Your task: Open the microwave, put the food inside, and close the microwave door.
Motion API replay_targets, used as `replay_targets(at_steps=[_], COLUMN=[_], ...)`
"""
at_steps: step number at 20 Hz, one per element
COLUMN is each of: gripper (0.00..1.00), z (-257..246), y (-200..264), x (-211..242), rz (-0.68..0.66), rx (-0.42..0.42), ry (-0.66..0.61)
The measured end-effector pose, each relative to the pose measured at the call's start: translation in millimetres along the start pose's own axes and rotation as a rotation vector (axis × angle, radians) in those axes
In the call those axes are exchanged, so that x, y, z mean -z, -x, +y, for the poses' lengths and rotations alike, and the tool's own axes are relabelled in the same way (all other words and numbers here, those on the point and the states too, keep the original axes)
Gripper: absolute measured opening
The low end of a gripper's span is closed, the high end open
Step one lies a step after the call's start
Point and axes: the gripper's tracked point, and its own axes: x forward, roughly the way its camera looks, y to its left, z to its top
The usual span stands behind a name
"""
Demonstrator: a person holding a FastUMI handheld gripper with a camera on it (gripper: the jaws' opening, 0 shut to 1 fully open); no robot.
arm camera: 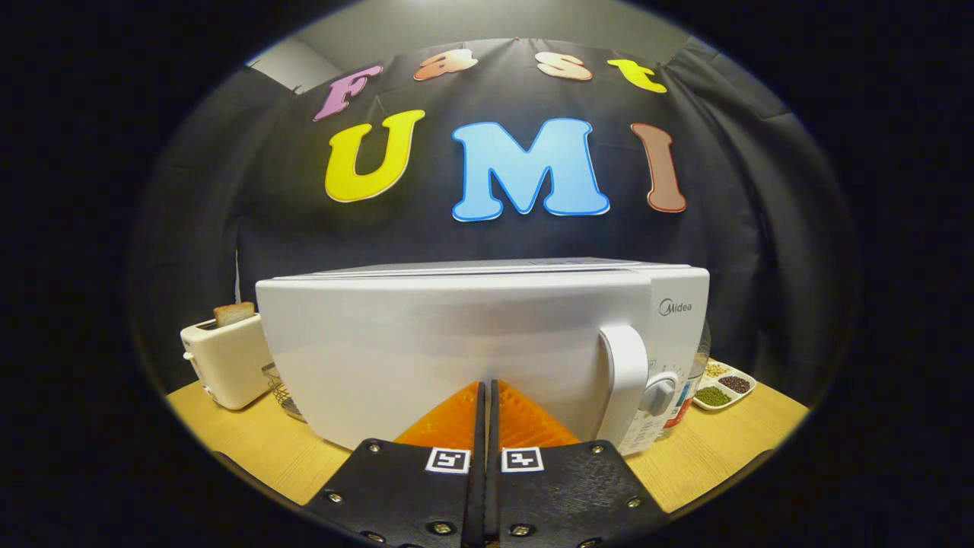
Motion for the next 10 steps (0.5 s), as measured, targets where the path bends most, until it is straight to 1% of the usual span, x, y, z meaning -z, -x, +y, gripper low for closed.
replay_targets(at_steps=[1,2,3,5,6,7,8,10], gripper=[0.01,0.01,0.06,0.05,0.06,0.05,0.06,0.06], z=[0.3,0.3,1.9,4.8,7.1,12.3,10.8,10.6], y=[-9.9,-5.2,-6.5,-5.3,-3.9,1.2,8.7,30.6], x=[-1.3,-2.5,-0.6,1.1,4.6,9.6,11.0,6.9], rz=[-0.002,-0.016,-0.027,-0.022,0.006,0.047,0.072,0.08], rx=[0.011,0.022,0.046,0.067,0.046,0.005,-0.009,-0.038], ry=[0.01,0.01,0.029,0.069,0.054,0.019,-0.006,-0.028])
